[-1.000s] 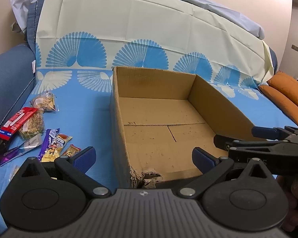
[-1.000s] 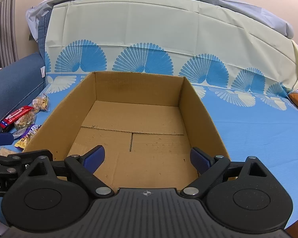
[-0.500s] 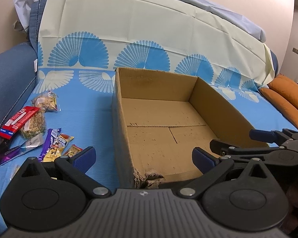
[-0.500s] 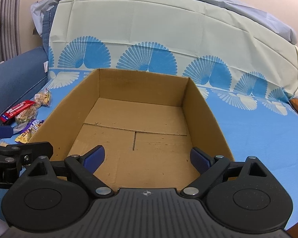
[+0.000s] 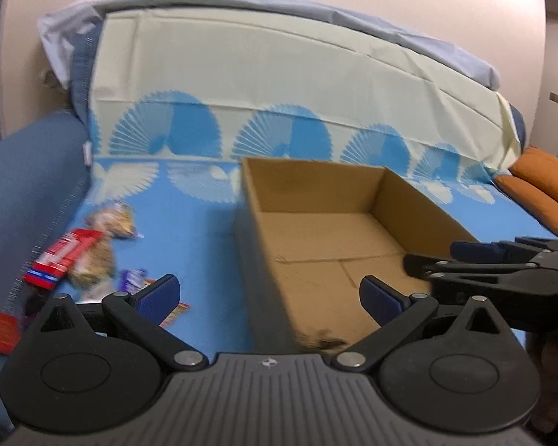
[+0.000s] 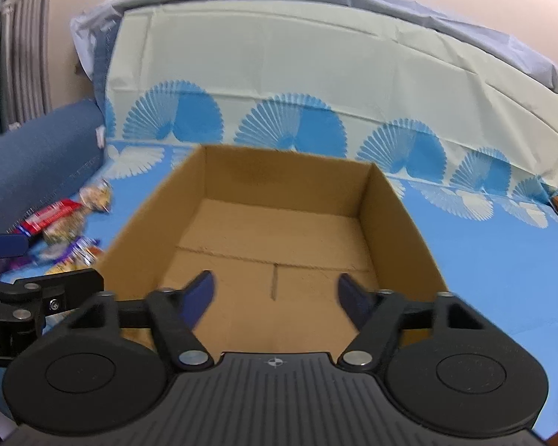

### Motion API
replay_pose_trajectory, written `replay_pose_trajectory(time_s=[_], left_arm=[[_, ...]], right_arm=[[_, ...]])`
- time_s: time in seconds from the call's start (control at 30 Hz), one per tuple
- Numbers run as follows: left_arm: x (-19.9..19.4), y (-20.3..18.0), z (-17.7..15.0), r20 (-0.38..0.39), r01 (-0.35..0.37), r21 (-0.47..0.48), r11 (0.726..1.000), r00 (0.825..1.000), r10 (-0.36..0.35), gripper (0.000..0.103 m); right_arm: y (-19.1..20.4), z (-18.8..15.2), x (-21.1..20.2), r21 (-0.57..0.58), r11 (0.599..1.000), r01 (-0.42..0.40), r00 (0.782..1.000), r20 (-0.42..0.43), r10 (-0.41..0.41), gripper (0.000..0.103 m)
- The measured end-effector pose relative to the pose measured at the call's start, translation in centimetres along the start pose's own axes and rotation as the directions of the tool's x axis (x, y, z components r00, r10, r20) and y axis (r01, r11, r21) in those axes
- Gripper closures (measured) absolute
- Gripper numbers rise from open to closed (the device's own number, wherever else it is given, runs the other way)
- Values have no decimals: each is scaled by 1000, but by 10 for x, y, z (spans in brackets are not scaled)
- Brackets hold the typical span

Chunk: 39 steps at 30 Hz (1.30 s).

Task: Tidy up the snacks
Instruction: 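Grasp the red square packet with the left tool while the right tool grasps the white rice-cracker bar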

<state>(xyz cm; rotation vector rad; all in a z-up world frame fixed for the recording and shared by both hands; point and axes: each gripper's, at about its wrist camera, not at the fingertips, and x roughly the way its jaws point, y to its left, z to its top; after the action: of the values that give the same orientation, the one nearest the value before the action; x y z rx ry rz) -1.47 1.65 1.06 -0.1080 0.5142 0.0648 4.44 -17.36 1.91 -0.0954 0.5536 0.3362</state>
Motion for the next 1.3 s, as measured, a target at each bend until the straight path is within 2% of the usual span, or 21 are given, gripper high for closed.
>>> replay_pose_trajectory(time_s=[0.03, 0.07, 0.13, 0.2, 0.23, 0.27, 0.3, 0.33, 0.43, 0.5, 0.6, 0.63, 0.67, 0.73, 0.77, 0.8, 0.87, 0.97, 1.13, 1.2, 1.3], left_arm=[[-5, 9, 4, 9, 6, -14, 1000, 1000, -6, 1], [-9, 17, 8, 14, 15, -25, 1000, 1000, -15, 6], [-18, 36, 20, 14, 40, -28, 999, 999, -39, 18], [-27, 54, 28, 12, 68, 2, 998, 998, -68, 42], [-31, 61, 31, 10, 67, 24, 997, 998, -67, 50], [-34, 70, 33, 9, 52, 48, 998, 999, -52, 64], [-37, 79, 33, 6, 29, 63, 998, 1000, -29, 73], [-39, 88, 33, 0, 4, 69, 998, 1000, -4, 75], [-41, 120, 21, -27, -80, 36, 996, 996, 81, 75], [-40, 140, 5, -52, -149, -8, 989, 988, 149, 75], [-34, 166, -26, -98, -269, -74, 960, 960, 262, 75], [-32, 174, -30, -121, -287, -113, 951, 954, 274, 75], [-34, 181, -31, -111, -309, -153, 939, 949, 294, 75], [-32, 189, -33, -117, -374, -169, 912, 926, 359, 75], [-30, 188, -33, -133, -392, -160, 906, 918, 373, 75], [-28, 188, -32, -133, -405, -148, 902, 912, 388, 74], [-23, 184, -32, -139, -433, -111, 895, 898, 417, 72], [-15, 180, -34, -169, -481, -65, 874, 869, 466, 71], [6, 167, -39, -215, -586, 40, 810, 786, 579, 71], [14, 168, -41, -229, -603, 58, 796, 768, 598, 71], [22, 167, -42, -241, -615, 84, 784, 751, 615, 71]], right_arm=[[4, 2, -1, 4, 1000, -20, 1000, 14, 20, 49], [7, 5, -3, 6, 999, -38, 999, 26, 38, 55], [17, 9, -7, 1, 997, -81, 995, 61, 81, 58], [30, 14, -13, -21, 991, -133, 986, 103, 135, 58], [39, 15, -16, -37, 985, -166, 978, 123, 170, 58], [45, 17, -18, -50, 980, -191, 971, 136, 196, 58], [55, 18, -20, -72, 972, -222, 962, 148, 231, 57], [63, 19, -22, -93, 964, -248, 953, 156, 260, 57], [92, 17, -24, -158, 929, -333, 920, 160, 357, 57], [112, 13, -22, -205, 901, -382, 898, 149, 414, 57], [144, 7, -15, -282, 859, -428, 875, 108, 472, 57], [154, 4, -12, -302, 842, -446, 863, 103, 494, 56], [164, 1, -7, -320, 830, -457, 859, 85, 505, 53], [186, -5, 5, -372, 803, -466, 858, 29, 512, 53], [192, -9, 11, -390, 788, -477, 852, 14, 523, 49], [198, -11, 17, -402, 775, -487, 848, -4, 530, 40], [212, -18, 30, -438, 757, -485, 855, -58, 515, 36], [229, -26, 48, -476, 723, -501, 847, -99, 522, 26], [243, -37, 83, -478, 712, -514, 851, -182, 492, 26], [247, -38, 88, -473, 698, -538, 838, -207, 505, 26], [251, -42, 99, -480, 681, -554, 830, -245, 502, 24]])
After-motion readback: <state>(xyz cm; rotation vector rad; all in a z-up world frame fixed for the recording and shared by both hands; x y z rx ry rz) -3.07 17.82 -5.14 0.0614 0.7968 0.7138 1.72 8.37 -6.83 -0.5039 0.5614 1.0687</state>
